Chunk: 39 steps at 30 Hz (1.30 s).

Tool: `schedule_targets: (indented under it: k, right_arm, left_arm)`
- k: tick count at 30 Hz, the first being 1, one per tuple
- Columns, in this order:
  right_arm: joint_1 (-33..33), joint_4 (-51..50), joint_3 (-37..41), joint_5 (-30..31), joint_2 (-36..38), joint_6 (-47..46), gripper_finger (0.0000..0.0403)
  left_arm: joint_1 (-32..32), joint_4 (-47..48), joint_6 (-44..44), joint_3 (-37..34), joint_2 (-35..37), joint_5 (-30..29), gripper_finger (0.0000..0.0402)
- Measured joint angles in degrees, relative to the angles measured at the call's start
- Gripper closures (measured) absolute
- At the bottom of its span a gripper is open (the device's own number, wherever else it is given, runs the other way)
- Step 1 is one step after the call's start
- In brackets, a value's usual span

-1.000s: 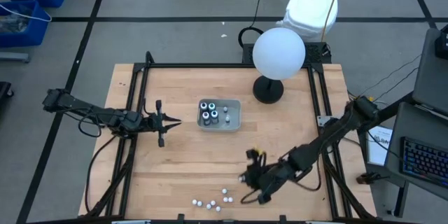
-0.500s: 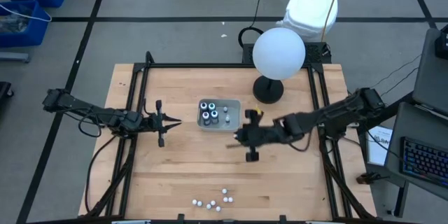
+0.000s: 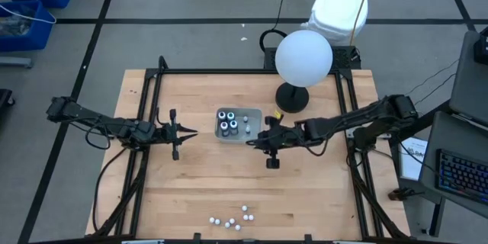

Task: Pick & Place food coloring
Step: Put the small red food coloring bottle into the gray bin

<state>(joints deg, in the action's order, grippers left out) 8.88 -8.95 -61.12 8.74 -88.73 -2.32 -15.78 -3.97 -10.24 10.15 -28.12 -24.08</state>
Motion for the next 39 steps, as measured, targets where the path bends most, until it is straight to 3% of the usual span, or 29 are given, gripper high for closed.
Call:
schedule_targets:
  k: [19, 32, 39]
  right_arm:
    - [-1.13, 8.56, 2.03, 1.49, 0.09, 0.62, 0.0357]
    - [-15.53, 14.61, 1.98, 1.69, -2.23, 4.98, 0.0357]
    - [-17.54, 14.75, 1.94, -0.01, -9.53, 5.34, 0.0357]
  left_arm:
    - [0.00, -0.01, 2.26, 0.00, 0.01, 0.01, 0.0355]
    - [0.00, -0.04, 0.33, 0.00, 0.00, -0.01, 0.0355]
    - [0.01, -0.04, -1.48, 0.00, 0.02, -0.01, 0.0355]
